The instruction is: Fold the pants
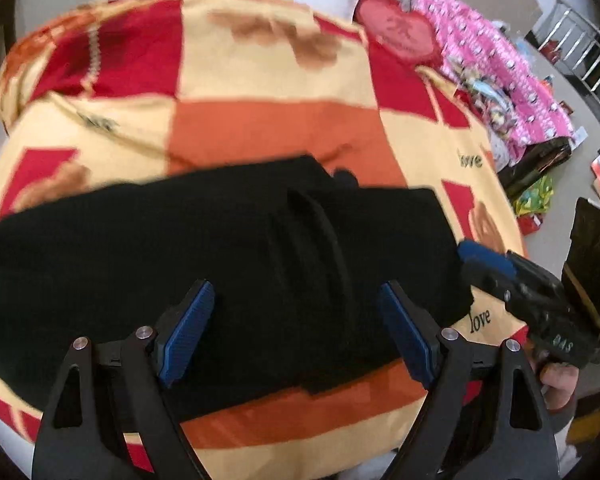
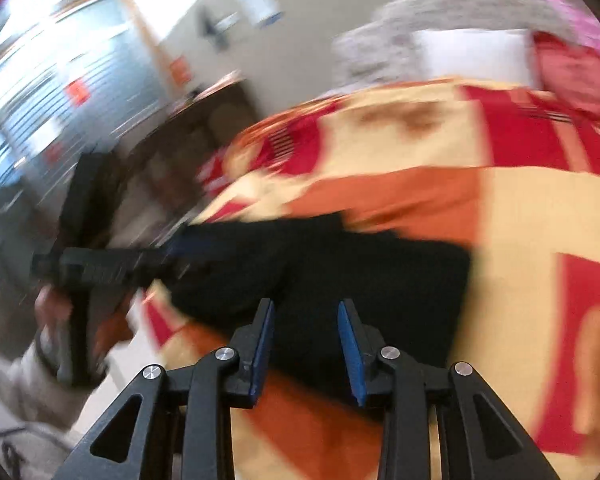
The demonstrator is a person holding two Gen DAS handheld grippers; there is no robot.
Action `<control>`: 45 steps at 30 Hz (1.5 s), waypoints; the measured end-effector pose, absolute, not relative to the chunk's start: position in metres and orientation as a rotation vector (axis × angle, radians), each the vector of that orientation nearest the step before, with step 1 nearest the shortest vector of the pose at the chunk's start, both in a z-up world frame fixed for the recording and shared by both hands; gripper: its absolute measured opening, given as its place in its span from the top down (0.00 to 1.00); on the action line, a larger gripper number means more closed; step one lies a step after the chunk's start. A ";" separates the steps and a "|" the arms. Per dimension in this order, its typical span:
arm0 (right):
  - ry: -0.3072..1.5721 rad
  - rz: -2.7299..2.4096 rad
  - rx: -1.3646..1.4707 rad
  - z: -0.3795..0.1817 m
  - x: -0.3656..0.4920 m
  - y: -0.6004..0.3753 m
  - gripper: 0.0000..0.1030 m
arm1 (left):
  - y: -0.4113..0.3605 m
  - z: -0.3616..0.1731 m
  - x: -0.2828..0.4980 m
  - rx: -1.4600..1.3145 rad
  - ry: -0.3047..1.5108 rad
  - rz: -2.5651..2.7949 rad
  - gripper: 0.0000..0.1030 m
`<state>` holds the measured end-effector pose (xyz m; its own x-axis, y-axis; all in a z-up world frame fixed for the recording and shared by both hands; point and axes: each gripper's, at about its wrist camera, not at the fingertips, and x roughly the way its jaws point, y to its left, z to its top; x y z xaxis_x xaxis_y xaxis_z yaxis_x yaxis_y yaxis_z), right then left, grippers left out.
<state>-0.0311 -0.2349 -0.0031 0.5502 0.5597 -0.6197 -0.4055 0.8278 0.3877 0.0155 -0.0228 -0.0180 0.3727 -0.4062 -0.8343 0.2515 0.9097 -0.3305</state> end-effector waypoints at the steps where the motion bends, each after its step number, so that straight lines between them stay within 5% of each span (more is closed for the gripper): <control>1: 0.830 0.557 0.234 -0.012 -0.024 -0.242 0.70 | -0.031 -0.025 0.019 -0.154 1.126 -0.401 0.18; 4: 0.864 0.538 0.258 -0.026 -0.014 -0.248 0.70 | -0.047 -0.028 0.025 -0.139 1.068 -0.343 0.20; 6: 0.841 0.530 0.279 -0.025 -0.015 -0.250 0.70 | -0.056 -0.024 0.034 -0.130 1.072 -0.365 0.67; 8: 0.830 0.515 0.307 -0.019 -0.013 -0.251 0.70 | -0.058 -0.016 0.041 -0.122 1.067 -0.399 0.85; 9: 0.817 0.505 0.312 -0.015 -0.012 -0.252 0.70 | -0.056 -0.010 0.043 -0.135 1.056 -0.411 0.86; 19: 0.850 0.497 0.177 -0.023 0.010 -0.205 0.69 | -0.022 -0.028 0.029 -0.169 1.028 -0.347 0.83; 27: 0.843 0.519 0.078 -0.001 -0.013 -0.184 0.69 | 0.001 -0.018 0.009 -0.143 1.008 -0.281 0.48; 35: 0.861 0.524 -0.051 -0.009 -0.019 -0.143 0.68 | 0.051 -0.002 -0.027 -0.174 0.957 -0.186 0.47; 45: 0.838 0.533 -0.150 -0.020 0.012 -0.084 0.67 | 0.141 -0.006 -0.067 -0.404 0.932 -0.032 0.33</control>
<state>0.0118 -0.0837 -0.0202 0.5465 0.3904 -0.7409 -0.5057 0.8590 0.0796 -0.0666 0.1405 -0.0057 0.6017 -0.1990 -0.7735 -0.1463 0.9246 -0.3517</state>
